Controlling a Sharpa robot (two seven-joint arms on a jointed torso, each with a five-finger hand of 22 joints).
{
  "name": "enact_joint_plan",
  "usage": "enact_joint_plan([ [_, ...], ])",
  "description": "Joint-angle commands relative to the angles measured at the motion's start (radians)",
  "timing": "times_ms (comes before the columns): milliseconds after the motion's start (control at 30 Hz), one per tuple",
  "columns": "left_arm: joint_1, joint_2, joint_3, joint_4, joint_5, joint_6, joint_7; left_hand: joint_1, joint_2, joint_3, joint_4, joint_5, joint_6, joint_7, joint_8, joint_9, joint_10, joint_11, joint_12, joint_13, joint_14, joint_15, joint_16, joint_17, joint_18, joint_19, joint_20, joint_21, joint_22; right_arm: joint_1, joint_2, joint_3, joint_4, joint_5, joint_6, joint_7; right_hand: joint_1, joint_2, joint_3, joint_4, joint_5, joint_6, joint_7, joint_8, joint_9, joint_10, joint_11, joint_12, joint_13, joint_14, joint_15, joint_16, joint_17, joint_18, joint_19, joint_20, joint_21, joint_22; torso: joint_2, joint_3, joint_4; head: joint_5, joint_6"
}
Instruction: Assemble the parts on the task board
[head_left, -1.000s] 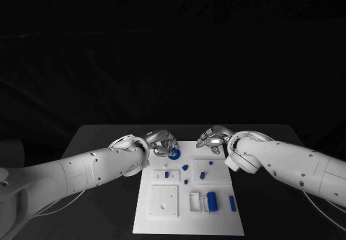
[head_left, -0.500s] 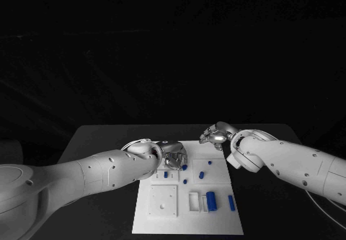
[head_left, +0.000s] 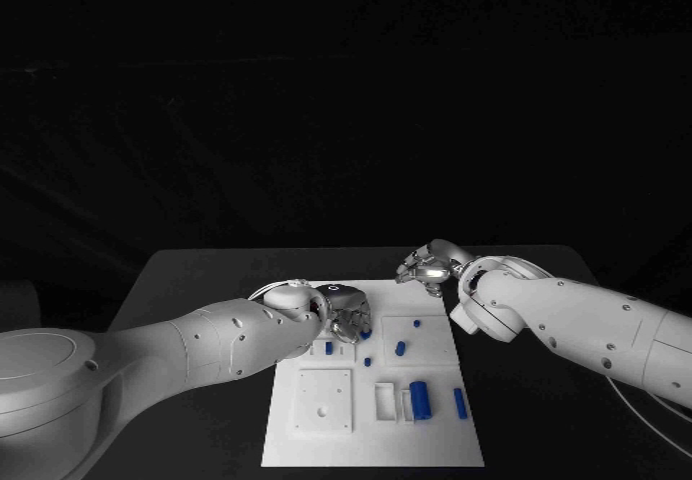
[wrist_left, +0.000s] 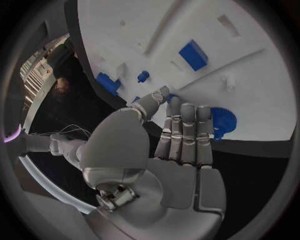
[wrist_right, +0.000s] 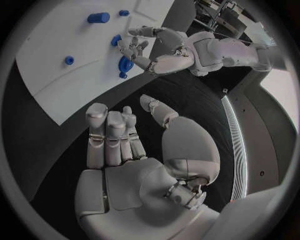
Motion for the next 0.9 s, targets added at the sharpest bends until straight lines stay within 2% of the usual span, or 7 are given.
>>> enact_joint_plan([
  [33,-0.001,0.006,-0.001,-0.007,-0.007,-0.011,0.002,-0.001,0.008,0.001,0.006,0.000,-0.011,0.000,-0.008,-0.008,0.005,0.001,0.009,0.004,0.010,-0.002,0.006,0.002,0.000,0.008,-0.074,0.006,0.022,0.000,-0.001,0.001,0.005,-0.011,-0.002,0.012,-0.002,-0.011,0.000,0.005,0.003,-0.001,0.006,0.001,0.000,0.007,-0.002,0.006,-0.001,0.005,0.000,0.003,0.001,0.085,0.005,-0.001,0.006,0.019,0.001,0.0000,-0.0011,-0.002,0.000],
  [300,-0.001,0.009,0.000,-0.011,0.014,-0.025,0.011,-0.008,0.015,0.000,0.017,-0.001,-0.002,0.000,-0.001,-0.008,0.001,0.000,0.017,0.007,0.009,-0.004,0.011,0.003,0.000,0.009,-0.076,0.009,0.021,0.000,0.000,0.002,0.008,-0.011,0.000,0.010,-0.002,-0.011,0.001,0.006,0.005,-0.001,0.006,0.000,0.000,0.007,-0.002,0.006,-0.001,0.006,0.000,0.004,0.001,0.085,0.005,-0.002,0.006,0.019,-0.001,0.0001,0.0010,-0.004,-0.003],
  [400,-0.001,0.011,0.000,-0.012,0.023,-0.051,0.021,-0.010,0.013,-0.001,0.018,-0.002,0.007,-0.003,0.005,-0.006,-0.001,-0.002,0.021,0.009,0.008,-0.004,0.013,0.003,0.000,0.007,-0.077,0.010,0.021,0.000,-0.001,0.002,0.008,-0.011,0.001,0.010,-0.003,-0.011,0.001,0.007,0.006,-0.001,0.006,0.000,0.000,0.007,-0.002,0.006,-0.002,0.006,0.000,0.004,0.001,0.085,0.005,-0.002,0.006,0.019,-0.001,-0.0002,0.0014,-0.004,-0.002],
  [567,-0.001,0.026,0.000,-0.027,0.022,-0.051,0.015,-0.004,0.002,-0.001,0.010,-0.004,-0.004,-0.012,0.001,-0.008,-0.006,-0.005,0.023,0.009,0.006,-0.007,0.013,0.001,0.000,0.006,-0.078,0.010,0.020,0.000,0.000,0.002,0.009,-0.011,0.003,0.009,-0.003,-0.011,0.001,0.007,0.006,-0.001,0.006,0.000,0.000,0.008,-0.002,0.007,-0.002,0.006,0.000,0.004,0.001,0.085,0.006,-0.002,0.006,0.019,-0.001,-0.0004,0.0020,-0.004,-0.002],
  [700,-0.008,0.036,-0.001,-0.042,0.021,-0.031,-0.003,0.001,-0.016,-0.003,0.001,-0.008,-0.042,-0.018,-0.015,-0.017,-0.012,-0.006,0.025,0.007,0.002,-0.007,0.011,-0.003,-0.001,0.003,-0.079,0.009,0.019,0.000,0.001,0.002,0.010,-0.011,0.003,0.009,-0.003,-0.011,0.001,0.007,0.007,-0.001,0.006,0.000,0.000,0.008,-0.002,0.007,-0.002,0.006,0.000,0.004,0.001,0.085,0.006,-0.002,0.007,0.019,0.000,0.0004,-0.0009,-0.002,-0.001],
  [900,-0.020,0.045,-0.001,-0.067,0.021,-0.019,-0.007,0.003,-0.023,-0.003,0.001,-0.013,-0.079,-0.029,-0.029,-0.024,-0.024,-0.003,0.025,0.005,-0.007,-0.004,0.008,-0.007,-0.004,-0.004,-0.077,0.005,0.018,0.000,0.001,0.002,0.011,-0.011,0.004,0.009,-0.003,-0.012,0.001,0.008,0.007,-0.001,0.006,0.000,0.000,0.008,-0.002,0.007,-0.002,0.007,0.000,0.004,0.001,0.085,0.006,-0.002,0.007,0.019,0.001,0.0007,-0.0015,-0.003,-0.003],
])
